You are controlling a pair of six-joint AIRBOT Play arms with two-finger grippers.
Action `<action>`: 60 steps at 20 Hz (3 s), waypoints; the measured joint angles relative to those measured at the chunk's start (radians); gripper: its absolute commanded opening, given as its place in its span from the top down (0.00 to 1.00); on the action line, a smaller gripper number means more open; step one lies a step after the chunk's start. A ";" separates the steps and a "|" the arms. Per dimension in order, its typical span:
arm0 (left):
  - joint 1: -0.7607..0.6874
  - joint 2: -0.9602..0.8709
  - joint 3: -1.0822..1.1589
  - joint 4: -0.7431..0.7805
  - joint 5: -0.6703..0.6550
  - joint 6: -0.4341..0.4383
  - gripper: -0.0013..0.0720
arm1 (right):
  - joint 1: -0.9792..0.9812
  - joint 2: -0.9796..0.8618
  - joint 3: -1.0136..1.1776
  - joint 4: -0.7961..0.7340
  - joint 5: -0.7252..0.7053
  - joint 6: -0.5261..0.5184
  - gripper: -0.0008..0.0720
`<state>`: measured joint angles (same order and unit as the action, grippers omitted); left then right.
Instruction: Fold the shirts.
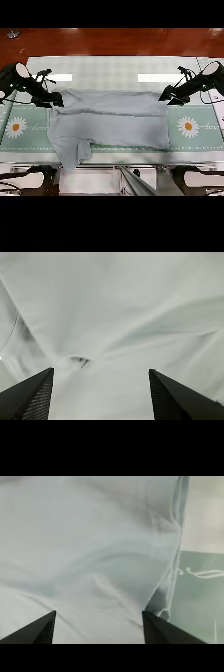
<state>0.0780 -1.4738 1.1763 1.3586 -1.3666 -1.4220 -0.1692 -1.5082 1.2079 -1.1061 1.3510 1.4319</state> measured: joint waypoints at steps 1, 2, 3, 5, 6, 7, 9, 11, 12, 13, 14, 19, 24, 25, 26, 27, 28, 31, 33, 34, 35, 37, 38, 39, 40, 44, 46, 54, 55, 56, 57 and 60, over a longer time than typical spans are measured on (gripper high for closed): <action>0.018 0.012 -0.005 -0.007 -0.007 0.004 0.02 | -0.012 0.023 -0.008 -0.009 0.005 -0.004 0.14; 0.041 0.027 -0.013 -0.013 -0.025 0.015 0.02 | -0.028 0.056 -0.023 -0.021 0.013 -0.008 0.14; 0.071 0.045 -0.024 -0.017 -0.033 0.024 0.02 | -0.047 0.093 -0.049 -0.034 0.012 -0.010 0.14; 0.154 0.086 -0.074 -0.033 -0.055 0.035 0.02 | -0.084 0.197 -0.143 -0.034 -0.016 -0.010 0.14; 0.205 0.109 -0.115 -0.048 -0.062 0.039 0.02 | -0.094 0.252 -0.199 -0.020 -0.040 -0.011 0.14; 0.249 0.129 -0.161 -0.058 -0.074 0.041 0.02 | -0.099 0.312 -0.261 -0.002 -0.063 -0.015 0.14; 0.338 0.174 -0.274 -0.063 -0.083 0.043 0.02 | -0.095 0.418 -0.373 0.030 -0.108 -0.019 0.14; 0.401 0.212 -0.380 -0.057 -0.090 0.053 0.02 | -0.079 0.508 -0.464 0.058 -0.142 -0.022 0.14; 0.422 0.232 -0.426 -0.058 -0.089 0.056 0.02 | -0.068 0.541 -0.493 0.072 -0.159 -0.022 0.14; 0.436 0.253 -0.471 -0.074 -0.074 0.065 0.02 | -0.057 0.569 -0.517 0.089 -0.175 -0.021 0.14; 0.445 0.273 -0.510 -0.097 -0.065 0.077 0.02 | -0.048 0.587 -0.533 0.101 -0.188 -0.021 0.14; 0.452 0.373 -0.674 -0.232 0.005 0.133 0.02 | -0.026 0.628 -0.568 0.162 -0.258 -0.016 0.14; 0.403 0.407 -0.742 -0.264 0.008 0.135 0.02 | -0.022 0.637 -0.575 0.182 -0.288 -0.003 0.14; 0.383 0.408 -0.749 -0.274 0.013 0.134 0.02 | -0.022 0.637 -0.575 0.183 -0.293 -0.002 0.14; 0.359 0.409 -0.753 -0.280 0.019 0.133 0.03 | -0.022 0.637 -0.576 0.187 -0.300 0.000 0.14; 0.335 0.410 -0.756 -0.289 0.026 0.133 0.17 | -0.023 0.637 -0.576 0.186 -0.305 0.001 0.14; 0.309 0.410 -0.758 -0.294 0.040 0.134 0.77 | -0.029 0.637 -0.575 0.186 -0.310 0.001 0.14; 0.251 0.411 -0.759 -0.287 0.102 0.152 0.95 | -0.094 0.638 -0.563 0.143 -0.264 0.005 0.14; 0.234 0.413 -0.746 -0.288 0.089 0.159 0.95 | -0.150 0.638 -0.562 0.050 -0.177 0.017 0.14; 0.229 0.418 -0.735 -0.290 0.086 0.163 0.95 | -0.173 0.639 -0.569 -0.015 -0.134 0.035 0.14; 0.225 0.422 -0.726 -0.298 0.085 0.166 0.95 | -0.189 0.639 -0.581 -0.077 -0.093 0.056 0.14; 0.220 0.434 -0.709 -0.321 0.084 0.169 0.95 | -0.209 0.639 -0.621 -0.153 -0.021 0.082 0.14; 0.218 0.439 -0.703 -0.335 0.084 0.172 0.95 | -0.216 0.639 -0.648 -0.166 0.005 0.085 0.14; 0.217 0.443 -0.699 -0.346 0.082 0.174 0.95 | -0.220 0.639 -0.674 -0.169 0.025 0.087 0.14; 0.216 0.445 -0.696 -0.357 0.082 0.177 0.95 | -0.223 0.639 -0.701 -0.167 0.035 0.087 0.14; 0.215 0.450 -0.691 -0.377 0.079 0.179 0.95 | -0.200 0.631 -0.785 -0.128 0.058 0.076 0.14; 0.215 0.451 -0.690 -0.381 0.079 0.180 0.95 | -0.151 0.613 -0.801 -0.084 0.036 0.075 0.14; 0.215 0.451 -0.690 -0.387 0.070 0.180 0.95 | -0.001 0.471 -0.781 0.043 -0.108 0.107 0.41; 0.215 0.451 -0.690 -0.387 0.069 0.180 0.95 | 0.003 0.462 -0.771 0.050 -0.131 0.106 0.66; 0.215 0.451 -0.689 -0.387 0.069 0.181 0.95 | 0.006 0.456 -0.763 0.052 -0.152 0.106 0.95; 0.215 0.451 -0.688 -0.388 0.069 0.180 0.95 | 0.009 0.451 -0.754 0.059 -0.156 0.106 0.95; 0.215 0.451 -0.665 -0.388 0.062 0.182 0.95 | 0.013 0.444 -0.723 0.083 -0.146 0.072 0.95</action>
<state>0.2932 -1.0233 0.5114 0.9710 -1.3048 -1.2404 -0.1562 -1.0637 0.4850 -1.0229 1.2049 1.5043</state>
